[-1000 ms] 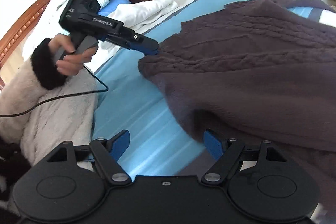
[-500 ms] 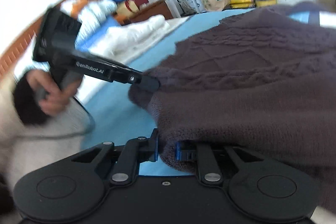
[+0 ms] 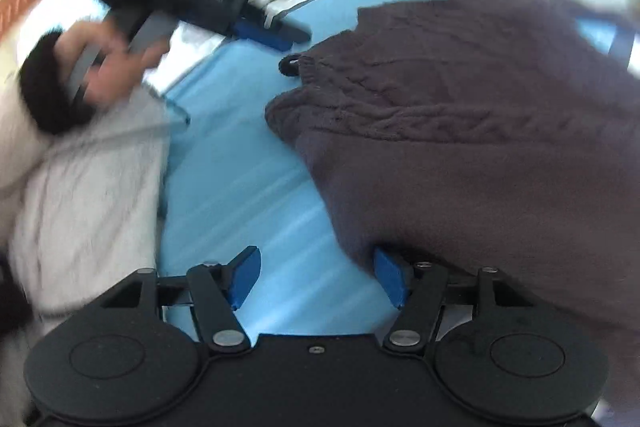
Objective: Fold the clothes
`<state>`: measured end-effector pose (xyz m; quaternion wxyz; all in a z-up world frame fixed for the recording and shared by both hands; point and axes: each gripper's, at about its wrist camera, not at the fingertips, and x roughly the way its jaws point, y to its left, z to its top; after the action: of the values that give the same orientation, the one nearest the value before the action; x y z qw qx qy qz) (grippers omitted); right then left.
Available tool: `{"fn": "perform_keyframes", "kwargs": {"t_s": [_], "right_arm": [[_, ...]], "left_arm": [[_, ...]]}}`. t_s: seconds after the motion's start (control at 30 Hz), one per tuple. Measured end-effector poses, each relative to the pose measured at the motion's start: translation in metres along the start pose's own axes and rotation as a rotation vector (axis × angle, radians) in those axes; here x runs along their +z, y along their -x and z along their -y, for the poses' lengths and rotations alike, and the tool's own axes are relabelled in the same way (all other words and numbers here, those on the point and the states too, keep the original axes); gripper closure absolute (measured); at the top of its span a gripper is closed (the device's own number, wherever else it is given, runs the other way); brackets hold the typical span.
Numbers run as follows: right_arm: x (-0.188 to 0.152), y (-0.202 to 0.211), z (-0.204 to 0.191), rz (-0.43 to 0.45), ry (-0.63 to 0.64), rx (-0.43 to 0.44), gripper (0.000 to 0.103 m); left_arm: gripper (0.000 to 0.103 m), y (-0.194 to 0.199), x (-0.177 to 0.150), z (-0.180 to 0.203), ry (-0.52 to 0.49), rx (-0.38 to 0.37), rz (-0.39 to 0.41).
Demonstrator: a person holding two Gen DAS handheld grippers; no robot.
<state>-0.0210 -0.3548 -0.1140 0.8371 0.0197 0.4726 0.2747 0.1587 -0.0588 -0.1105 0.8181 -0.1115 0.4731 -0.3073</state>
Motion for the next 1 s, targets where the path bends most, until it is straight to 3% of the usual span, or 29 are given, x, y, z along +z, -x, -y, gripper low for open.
{"fn": "perform_keyframes", "kwargs": {"t_s": [0.07,0.23,0.4,0.57,0.63,0.77,0.8,0.87,0.93,1.0], "right_arm": [[-0.003,0.019,0.002,0.019,0.017,0.006,0.035],[0.000,0.052,0.038,0.137,-0.162,0.007,0.034],[0.023,0.070,0.079,0.220,-0.303,-0.045,0.034],[0.078,0.084,0.156,0.287,-0.500,-0.056,0.030],[0.106,0.078,0.194,0.296,-0.570,-0.106,0.021],[0.160,0.050,0.266,0.289,-0.673,-0.177,0.021],[0.165,0.041,0.278,0.299,-0.701,-0.173,0.021],[0.177,0.022,0.304,0.319,-0.758,-0.166,0.021],[0.188,0.003,0.329,0.339,-0.814,-0.160,0.021],[0.194,-0.015,0.345,0.340,-0.830,-0.169,0.021]], "left_arm": [[0.053,0.004,0.015,-0.007,0.017,-0.011,0.015],[0.052,-0.016,0.060,0.008,-0.052,-0.071,0.013],[0.051,-0.083,0.130,0.016,-0.144,-0.027,-0.014],[0.050,-0.152,0.191,0.004,-0.090,0.058,-0.081],[0.048,-0.173,0.208,-0.005,-0.043,0.097,-0.082],[0.045,-0.214,0.234,-0.028,0.006,0.059,-0.058],[0.047,-0.225,0.240,-0.032,0.007,0.073,-0.061],[0.049,-0.239,0.247,-0.030,-0.023,0.169,-0.021],[0.049,-0.254,0.252,-0.024,-0.115,0.115,-0.013],[0.045,-0.269,0.259,-0.021,-0.124,0.066,-0.055]]}}
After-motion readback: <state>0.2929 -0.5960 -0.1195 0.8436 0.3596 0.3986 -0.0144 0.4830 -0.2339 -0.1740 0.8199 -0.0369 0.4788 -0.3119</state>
